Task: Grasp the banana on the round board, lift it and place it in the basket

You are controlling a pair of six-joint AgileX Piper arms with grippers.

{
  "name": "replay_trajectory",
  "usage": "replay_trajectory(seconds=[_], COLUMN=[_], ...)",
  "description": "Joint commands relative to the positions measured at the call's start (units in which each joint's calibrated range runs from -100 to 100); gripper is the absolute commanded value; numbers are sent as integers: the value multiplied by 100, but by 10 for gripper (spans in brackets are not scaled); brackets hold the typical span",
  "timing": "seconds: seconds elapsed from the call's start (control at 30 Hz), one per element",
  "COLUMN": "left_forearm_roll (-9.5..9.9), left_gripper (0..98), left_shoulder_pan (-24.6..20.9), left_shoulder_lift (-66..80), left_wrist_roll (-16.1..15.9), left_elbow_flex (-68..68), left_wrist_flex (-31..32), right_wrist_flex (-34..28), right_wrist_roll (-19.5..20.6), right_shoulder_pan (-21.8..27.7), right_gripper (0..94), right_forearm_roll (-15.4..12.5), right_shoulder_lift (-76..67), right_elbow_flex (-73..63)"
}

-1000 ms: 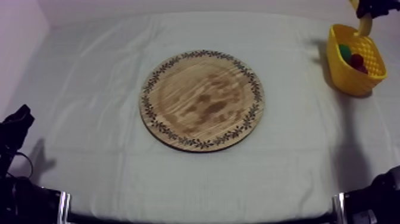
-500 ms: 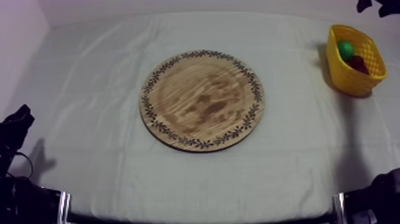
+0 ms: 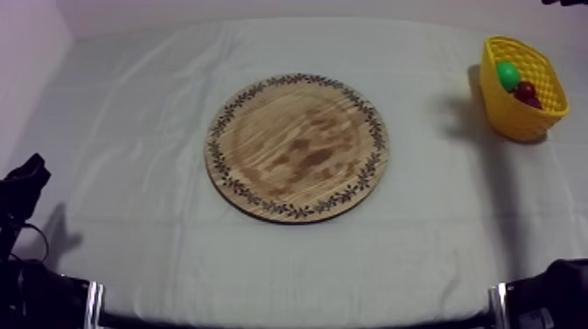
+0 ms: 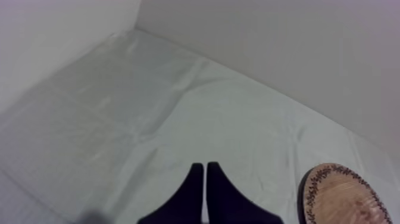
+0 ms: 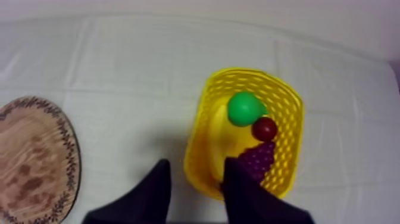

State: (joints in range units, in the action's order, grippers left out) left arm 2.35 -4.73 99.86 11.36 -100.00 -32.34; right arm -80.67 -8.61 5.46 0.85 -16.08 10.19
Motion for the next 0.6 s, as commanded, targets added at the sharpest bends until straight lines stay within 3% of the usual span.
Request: replay_trajectory(seconds=[0.0,0.17,0.57], left_forearm_roll=[2,2,2], left_gripper=[1,1,1], left_shoulder_pan=[-1,-1,-1], left_shoulder_lift=[-4,-4,-4], left_wrist_roll=[-1,-1,-1], left_elbow_flex=[0,0,0], left_wrist_flex=[0,0,0], right_wrist_flex=[141,672,2095], right_wrist_roll=[20,-4,-125], right_shoulder_pan=[-129,-264,-362], right_gripper=[216,146,79], right_forearm_roll=[-1,-93,-328], right_shoulder_lift=[-583,-1385,-3589], right_elbow_flex=[561,1597,4320])
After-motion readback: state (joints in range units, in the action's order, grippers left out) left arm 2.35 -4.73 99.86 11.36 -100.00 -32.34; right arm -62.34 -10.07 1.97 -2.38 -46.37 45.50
